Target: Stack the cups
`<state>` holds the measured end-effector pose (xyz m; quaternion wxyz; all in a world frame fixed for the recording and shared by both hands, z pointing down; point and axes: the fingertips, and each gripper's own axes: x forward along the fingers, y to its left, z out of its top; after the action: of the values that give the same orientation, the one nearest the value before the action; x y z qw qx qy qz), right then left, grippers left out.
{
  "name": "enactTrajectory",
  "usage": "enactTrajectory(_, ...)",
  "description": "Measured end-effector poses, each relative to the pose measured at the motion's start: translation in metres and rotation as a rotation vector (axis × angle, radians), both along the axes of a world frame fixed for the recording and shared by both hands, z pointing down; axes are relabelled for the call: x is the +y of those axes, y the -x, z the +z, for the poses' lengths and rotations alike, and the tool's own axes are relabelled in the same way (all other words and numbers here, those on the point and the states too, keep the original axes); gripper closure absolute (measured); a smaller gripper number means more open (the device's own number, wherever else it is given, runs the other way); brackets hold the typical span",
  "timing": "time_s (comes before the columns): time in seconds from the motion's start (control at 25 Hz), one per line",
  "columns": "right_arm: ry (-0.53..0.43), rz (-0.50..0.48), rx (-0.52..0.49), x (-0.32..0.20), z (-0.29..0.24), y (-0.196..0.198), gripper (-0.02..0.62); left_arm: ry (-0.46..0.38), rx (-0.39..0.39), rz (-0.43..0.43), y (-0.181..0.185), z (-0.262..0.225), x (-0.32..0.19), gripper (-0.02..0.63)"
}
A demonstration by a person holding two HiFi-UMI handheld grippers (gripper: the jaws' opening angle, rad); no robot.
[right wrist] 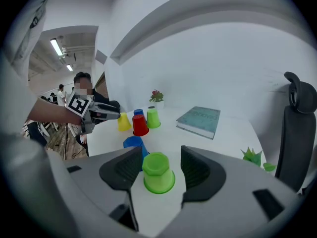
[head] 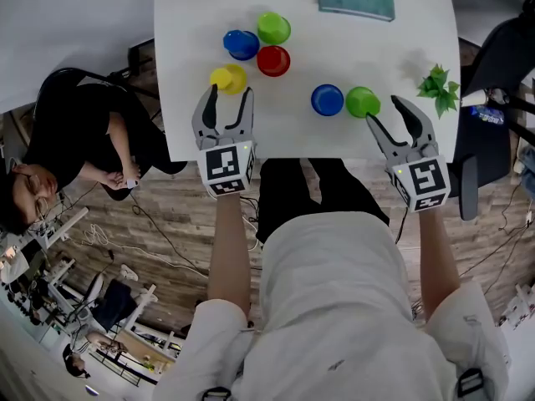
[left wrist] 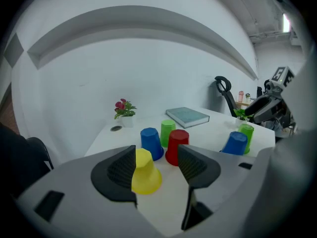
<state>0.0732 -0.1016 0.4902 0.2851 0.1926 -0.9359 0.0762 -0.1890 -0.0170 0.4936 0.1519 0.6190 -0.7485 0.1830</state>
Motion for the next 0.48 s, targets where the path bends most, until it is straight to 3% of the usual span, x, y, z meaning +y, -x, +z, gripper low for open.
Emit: enactTrajectory(0.48, -0.02, -0.021, -0.002, 0.006, -0.021, 0.001, 0.354, 0.038, 0.023, -0.091, 0.031, 0.025, -0.007, 0.35)
